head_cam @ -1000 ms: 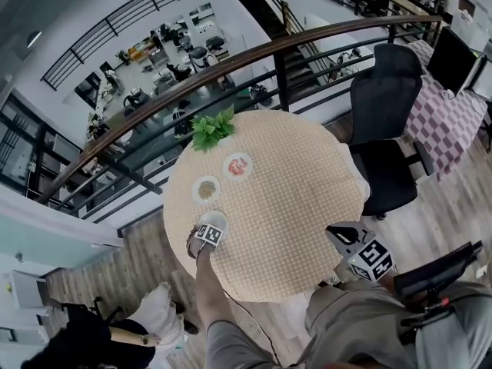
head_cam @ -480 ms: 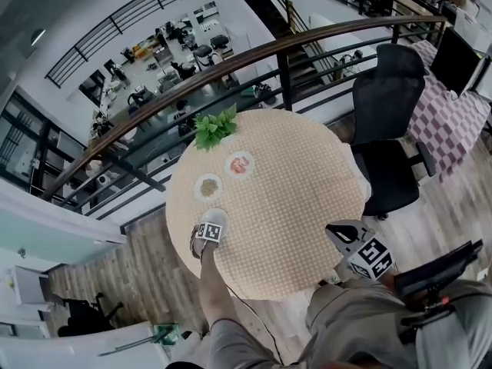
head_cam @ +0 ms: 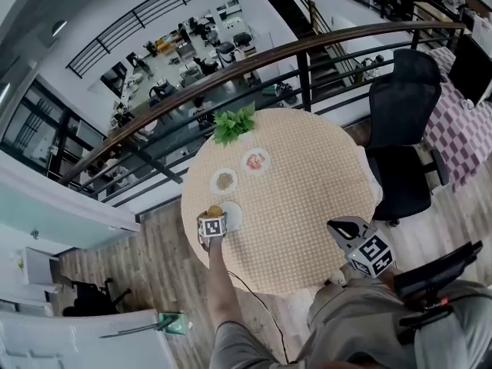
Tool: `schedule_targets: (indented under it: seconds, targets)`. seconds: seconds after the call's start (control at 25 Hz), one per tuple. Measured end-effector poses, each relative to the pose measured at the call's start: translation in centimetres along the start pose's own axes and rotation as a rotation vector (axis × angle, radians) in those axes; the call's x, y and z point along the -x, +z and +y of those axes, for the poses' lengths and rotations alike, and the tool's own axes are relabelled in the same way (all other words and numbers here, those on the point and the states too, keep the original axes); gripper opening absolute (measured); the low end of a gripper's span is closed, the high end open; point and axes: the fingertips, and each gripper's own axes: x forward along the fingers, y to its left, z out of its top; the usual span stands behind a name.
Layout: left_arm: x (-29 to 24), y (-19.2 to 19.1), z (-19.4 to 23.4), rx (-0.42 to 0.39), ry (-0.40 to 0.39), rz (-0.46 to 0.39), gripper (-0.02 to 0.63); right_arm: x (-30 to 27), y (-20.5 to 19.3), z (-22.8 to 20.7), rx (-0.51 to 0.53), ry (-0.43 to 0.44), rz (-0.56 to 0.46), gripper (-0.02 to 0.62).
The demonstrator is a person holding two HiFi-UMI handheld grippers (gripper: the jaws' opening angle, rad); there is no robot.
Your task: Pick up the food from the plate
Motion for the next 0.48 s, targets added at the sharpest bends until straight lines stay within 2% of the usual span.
schedule_targets:
  seconds: [0.12, 0.28, 0.48]
  targets:
    - [3.7, 2.3, -0.4, 0.063, -0.014, -0.116, 0.373, -0.2, 0.6, 0.7, 0.006, 0.029, -0.011, 0.015]
    - [8.9, 5.8, -1.6, 0.079, -0.005, -0.284, 0.373, -0.8, 1.1, 1.6, 0.020, 0.086, -0.021, 0.015]
    - [16.1, 8.9, -3.7, 0.099, -0.003, -0.454, 0.373, -2.0, 2.7, 3.0, 0.035, 0.149, -0.079, 0.015]
